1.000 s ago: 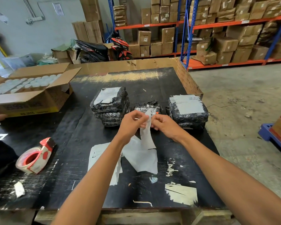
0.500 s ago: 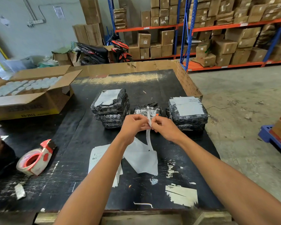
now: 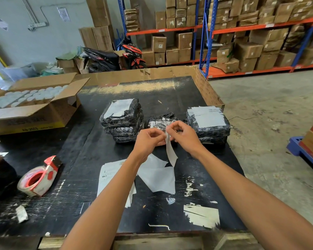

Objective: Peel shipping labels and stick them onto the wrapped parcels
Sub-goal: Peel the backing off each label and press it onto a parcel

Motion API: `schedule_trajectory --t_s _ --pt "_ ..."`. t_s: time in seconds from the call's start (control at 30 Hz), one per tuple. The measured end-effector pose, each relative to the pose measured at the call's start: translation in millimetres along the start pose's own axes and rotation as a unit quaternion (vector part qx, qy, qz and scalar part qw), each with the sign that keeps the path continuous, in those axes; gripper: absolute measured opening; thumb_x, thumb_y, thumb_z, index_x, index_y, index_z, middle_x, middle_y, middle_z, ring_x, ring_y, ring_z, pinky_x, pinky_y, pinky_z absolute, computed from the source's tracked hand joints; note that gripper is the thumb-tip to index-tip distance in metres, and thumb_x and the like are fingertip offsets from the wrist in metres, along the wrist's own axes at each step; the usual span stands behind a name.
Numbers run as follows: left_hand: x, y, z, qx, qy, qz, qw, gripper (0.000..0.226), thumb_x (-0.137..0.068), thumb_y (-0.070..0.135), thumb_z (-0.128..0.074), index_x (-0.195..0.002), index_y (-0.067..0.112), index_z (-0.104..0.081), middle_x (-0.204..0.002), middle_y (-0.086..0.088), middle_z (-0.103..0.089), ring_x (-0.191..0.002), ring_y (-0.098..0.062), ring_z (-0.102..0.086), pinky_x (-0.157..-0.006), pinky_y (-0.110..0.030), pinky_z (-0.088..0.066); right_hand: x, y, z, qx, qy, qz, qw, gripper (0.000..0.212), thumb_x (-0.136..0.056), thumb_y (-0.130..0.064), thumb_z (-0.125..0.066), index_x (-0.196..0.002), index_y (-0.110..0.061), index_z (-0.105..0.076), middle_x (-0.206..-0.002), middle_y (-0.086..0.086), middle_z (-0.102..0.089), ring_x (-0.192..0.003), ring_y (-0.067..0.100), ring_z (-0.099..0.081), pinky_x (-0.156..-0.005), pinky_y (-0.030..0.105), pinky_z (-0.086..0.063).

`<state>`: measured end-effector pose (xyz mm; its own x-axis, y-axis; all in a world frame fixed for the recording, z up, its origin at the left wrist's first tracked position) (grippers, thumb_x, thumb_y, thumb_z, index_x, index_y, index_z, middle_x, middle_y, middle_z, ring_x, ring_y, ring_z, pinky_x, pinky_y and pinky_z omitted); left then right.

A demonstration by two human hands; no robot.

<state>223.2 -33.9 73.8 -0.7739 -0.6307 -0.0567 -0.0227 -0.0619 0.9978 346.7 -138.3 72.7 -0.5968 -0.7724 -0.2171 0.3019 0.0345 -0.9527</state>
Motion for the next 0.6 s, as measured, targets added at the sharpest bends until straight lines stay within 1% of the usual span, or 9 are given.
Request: schedule_trajectory --t_s 0.1,0.2,0.3,0.37,0.43,0.5,0.57,0.6 --pt "0 0 -1 -0.002 0.001 -0.005 1.0 0.005 -0.088 0.001 -0.073 -0.091 -0.004 -0.074 -0.09 -0.022 -0.075 -0.088 -0.031 -0.075 -0.08 -0.033 -0.061 -1 2 1 0.015 0.002 0.001 1.0 0.01 -0.095 -0.036 -0.069 -0.092 -0.027 -0.069 -0.089 -0.001 -0.074 -0.071 0.01 -0.068 -0.076 0.028 -0.055" --pt "-1 1 -2 -0.005 -0.004 -0.003 1.0 0.003 -0.088 0.0 -0.073 -0.09 -0.003 -0.075 -0.093 -0.025 -0.073 -0.09 -0.032 -0.074 -0.08 -0.032 -0.061 -2 5 0 0.01 0.0 -0.022 1.0 0.01 -0.097 -0.029 -0.064 -0.088 -0.026 -0.068 -0.081 -0.002 -0.073 -0.071 0.009 -0.069 -0.072 0.029 -0.055" --pt "-1 -1 -3 0.025 -0.003 0.014 1.0 0.003 -0.089 0.0 -0.071 -0.088 0.0 -0.074 -0.088 -0.018 -0.072 -0.09 -0.029 -0.074 -0.081 -0.03 -0.06 -3 9 -1 -0.021 0.018 -0.055 0.998 0.009 -0.097 -0.02 -0.061 -0.091 -0.016 -0.065 -0.077 -0.002 -0.071 -0.069 0.007 -0.069 -0.071 0.03 -0.053" --pt "1 -2 -6 0.07 -0.017 0.031 0.997 0.005 -0.09 0.002 -0.069 -0.093 0.001 -0.072 -0.091 -0.016 -0.073 -0.094 -0.028 -0.073 -0.084 -0.031 -0.059 -3 9 0 -0.027 0.032 -0.059 0.997 0.01 -0.095 -0.017 -0.062 -0.093 -0.007 -0.062 -0.071 -0.004 -0.071 -0.068 0.006 -0.067 -0.071 0.03 -0.052" --pt "3 -2 -10 0.124 -0.045 0.047 0.99 0.01 -0.092 0.008 -0.066 -0.099 0.004 -0.072 -0.098 -0.015 -0.075 -0.098 -0.027 -0.073 -0.085 -0.031 -0.058 -3 6 -1 -0.028 0.038 -0.058 0.997 0.011 -0.091 -0.018 -0.064 -0.09 -0.007 -0.061 -0.067 -0.005 -0.07 -0.068 0.008 -0.064 -0.072 0.031 -0.05" --pt "5 -1 -15 0.177 -0.062 0.061 0.98 0.02 -0.092 0.022 -0.065 -0.101 0.008 -0.075 -0.106 -0.016 -0.075 -0.101 -0.027 -0.073 -0.084 -0.031 -0.058 -3 3 -1 -0.029 0.041 -0.057 0.997 0.009 -0.086 -0.02 -0.065 -0.083 -0.013 -0.06 -0.072 -0.003 -0.071 -0.071 0.012 -0.061 -0.071 0.032 -0.047" --pt "5 1 -17 0.201 -0.05 0.069 0.976 0.03 -0.092 0.034 -0.064 -0.105 0.011 -0.078 -0.109 -0.018 -0.075 -0.101 -0.027 -0.074 -0.082 -0.031 -0.059 -4 0 -1 -0.023 0.041 -0.056 0.997 0.01 -0.086 -0.023 -0.066 -0.081 -0.017 -0.06 -0.081 0.002 -0.072 -0.075 0.014 -0.061 -0.07 0.033 -0.045" --pt "4 2 -17 0.193 -0.034 0.065 0.978 0.032 -0.094 0.036 -0.064 -0.109 0.01 -0.077 -0.11 -0.018 -0.075 -0.1 -0.027 -0.074 -0.082 -0.032 -0.06 -4 0 -2 -0.018 0.037 -0.055 0.998 0.011 -0.087 -0.024 -0.067 -0.081 -0.017 -0.061 -0.083 0.003 -0.073 -0.076 0.013 -0.062 -0.071 0.032 -0.045"
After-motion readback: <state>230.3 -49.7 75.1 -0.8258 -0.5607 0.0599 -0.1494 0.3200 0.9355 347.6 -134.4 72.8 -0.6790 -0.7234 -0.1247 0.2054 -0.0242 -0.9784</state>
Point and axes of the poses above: each hand's wrist, its own x-axis away from the middle knuckle, its own z-axis out of the back of the hand, y = z × x, the point moved 5 cm from there along -x, towards the middle knuckle
